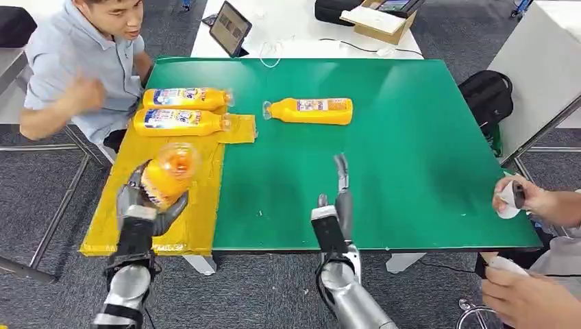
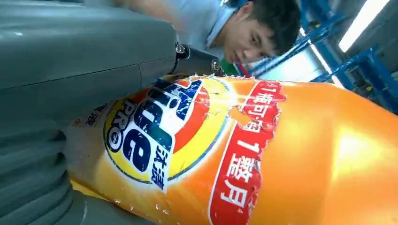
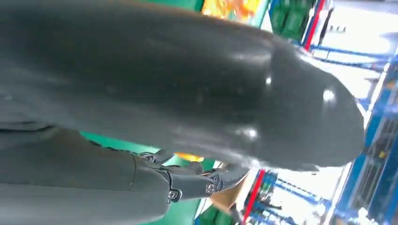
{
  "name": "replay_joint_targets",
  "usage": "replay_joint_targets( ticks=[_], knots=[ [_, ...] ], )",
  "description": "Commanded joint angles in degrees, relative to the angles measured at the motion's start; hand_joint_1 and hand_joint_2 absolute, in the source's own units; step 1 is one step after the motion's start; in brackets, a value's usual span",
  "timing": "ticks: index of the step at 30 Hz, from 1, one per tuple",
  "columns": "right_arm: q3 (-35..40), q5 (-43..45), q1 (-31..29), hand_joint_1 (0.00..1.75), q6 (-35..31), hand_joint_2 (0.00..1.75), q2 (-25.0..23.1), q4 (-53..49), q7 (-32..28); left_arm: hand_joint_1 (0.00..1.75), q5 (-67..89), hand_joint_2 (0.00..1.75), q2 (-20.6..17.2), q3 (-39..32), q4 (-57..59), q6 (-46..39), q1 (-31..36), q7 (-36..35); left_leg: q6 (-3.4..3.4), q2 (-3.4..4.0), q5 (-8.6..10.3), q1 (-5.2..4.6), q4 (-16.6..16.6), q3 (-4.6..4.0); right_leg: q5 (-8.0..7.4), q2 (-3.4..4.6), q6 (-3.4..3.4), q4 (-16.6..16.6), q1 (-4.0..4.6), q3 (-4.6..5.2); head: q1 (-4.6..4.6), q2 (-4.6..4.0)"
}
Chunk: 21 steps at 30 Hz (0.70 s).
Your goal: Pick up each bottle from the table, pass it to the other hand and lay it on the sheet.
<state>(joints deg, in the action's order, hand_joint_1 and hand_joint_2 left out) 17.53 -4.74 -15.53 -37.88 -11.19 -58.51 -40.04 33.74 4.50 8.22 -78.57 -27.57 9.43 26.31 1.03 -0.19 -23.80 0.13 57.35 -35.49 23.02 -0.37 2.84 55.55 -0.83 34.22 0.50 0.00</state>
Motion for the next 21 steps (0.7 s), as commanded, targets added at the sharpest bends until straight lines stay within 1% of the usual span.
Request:
replay_joint_targets(
  ticks=[1,3,4,5,6,7,10,11,12,13,16,18,19,20,21],
  knots=[
    [-0.88,0.91,-2.08,0.0,7.37,0.0,-4.41,4.68,0.04,1.75,23.41,1.75,-5.51,9.17,32.41,1.36,19.34,-7.97,-0.08,-0.24,0.03,0.01,-0.09,0.25,0.1,-0.23,-0.14,0.0,0.02,-0.29,0.0,0.0],
    [1.2,0.71,-1.68,0.0,9.54,0.0,-5.03,3.24,0.04,1.75,27.13,1.75,-4.88,11.36,38.49,3.9,23.45,-8.93,-0.14,-0.18,-0.05,0.08,-0.04,0.39,0.16,-0.17,-0.22,0.06,0.09,-0.4,0.02,0.0],
    [1.91,0.79,-1.54,0.0,10.71,0.0,-5.19,3.06,0.04,1.75,28.27,1.75,-4.52,12.03,41.14,5.32,25.3,-9.76,-0.08,-0.16,0.02,0.04,-0.03,0.17,0.09,-0.15,-0.12,0.05,0.05,-0.18,0.02,0.0],
    [2.32,0.69,-1.47,0.0,11.07,0.0,-5.37,3.0,0.04,1.75,29.1,1.75,-4.34,12.49,42.75,6.02,26.54,-10.47,-0.1,-0.13,-0.03,0.07,0.0,0.25,0.13,-0.11,-0.15,0.1,0.08,-0.26,0.02,0.0],
    [2.77,0.7,-1.51,0.0,11.97,0.0,-5.44,3.22,0.04,1.75,30.4,1.75,-4.31,13.17,44.66,6.78,27.72,-11.54,-0.08,-0.11,0.05,0.03,-0.03,0.12,0.07,-0.11,-0.08,0.07,0.04,-0.12,0.02,0.0],
    [3.4,0.24,-1.47,0.0,12.28,0.0,-5.61,3.54,0.04,1.75,31.92,1.75,-4.21,14.05,47.87,8.57,29.73,-12.66,-0.1,-0.09,-0.04,0.07,0.01,0.28,0.14,-0.08,-0.13,0.1,0.08,-0.28,0.0,0.0],
    [3.59,0.0,-1.58,0.0,12.28,0.0,-5.79,4.83,0.04,1.75,35.21,1.75,-4.17,16.39,53.99,13.6,33.13,-14.49,-0.08,-0.09,0.04,0.06,0.0,0.1,0.06,-0.1,-0.07,0.07,0.06,-0.12,0.0,0.0],
    [3.45,0.23,-1.46,0.0,12.63,0.0,-5.65,5.21,0.04,1.75,36.39,1.75,-4.54,17.55,55.93,16.72,34.15,-14.72,-0.1,-0.1,-0.02,0.09,0.01,0.24,0.12,-0.11,-0.12,0.08,0.08,-0.27,0.02,0.0],
    [3.31,0.25,-1.62,0.0,12.55,0.0,-5.66,5.43,0.04,1.75,36.38,1.75,-4.65,17.55,56.56,17.48,34.35,-14.72,-0.08,-0.04,0.02,0.05,-0.02,0.14,0.06,-0.04,-0.08,0.07,0.05,-0.15,0.0,0.0],
    [3.3,0.25,-1.52,0.0,12.69,0.0,-5.58,5.58,0.04,1.75,36.33,1.75,-4.8,17.51,57.21,18.24,34.49,-14.72,-0.11,-0.05,-0.04,0.08,0.01,0.28,0.13,-0.05,-0.13,0.07,0.07,-0.3,0.0,0.0],
    [3.14,0.4,-1.34,0.0,12.82,0.0,-5.5,5.64,0.04,1.75,36.22,1.75,-4.74,17.49,57.36,18.52,34.37,-14.38,-0.11,0.03,-0.06,0.07,0.0,0.28,0.12,0.02,-0.13,0.08,0.07,-0.28,0.0,0.0],
    [3.18,0.35,-1.23,0.0,12.85,0.0,-5.45,5.51,0.04,1.75,36.2,1.75,-4.57,17.51,57.26,18.28,33.96,-14.36,-0.09,0.04,0.0,0.05,-0.02,0.13,0.05,0.03,-0.08,0.06,0.04,-0.12,0.0,0.0],
    [3.18,0.35,-1.23,0.0,12.85,0.0,-5.45,5.51,0.04,1.64,36.2,1.75,-4.57,17.51,57.26,18.28,33.96,-14.36,-0.12,0.07,-0.07,0.07,0.0,0.28,0.11,0.06,-0.14,0.07,0.07,-0.27,0.0,0.0],
    [3.08,0.43,-1.16,0.0,12.87,0.0,-5.49,5.62,0.04,0.51,35.97,1.75,-4.52,17.35,57.18,18.45,33.78,-14.21,-0.11,0.05,-0.05,0.05,-0.02,0.28,0.1,0.05,-0.13,0.07,0.05,-0.27,0.02,0.0],
    [2.99,0.34,-1.07,0.0,12.71,0.0,-5.48,5.65,0.04,0.21,35.49,1.75,-4.57,17.1,56.98,19.29,33.57,-13.73,-0.09,0.08,0.01,0.04,-0.04,0.15,0.03,0.08,-0.09,0.04,0.04,-0.13,0.0,0.0]
  ],
)
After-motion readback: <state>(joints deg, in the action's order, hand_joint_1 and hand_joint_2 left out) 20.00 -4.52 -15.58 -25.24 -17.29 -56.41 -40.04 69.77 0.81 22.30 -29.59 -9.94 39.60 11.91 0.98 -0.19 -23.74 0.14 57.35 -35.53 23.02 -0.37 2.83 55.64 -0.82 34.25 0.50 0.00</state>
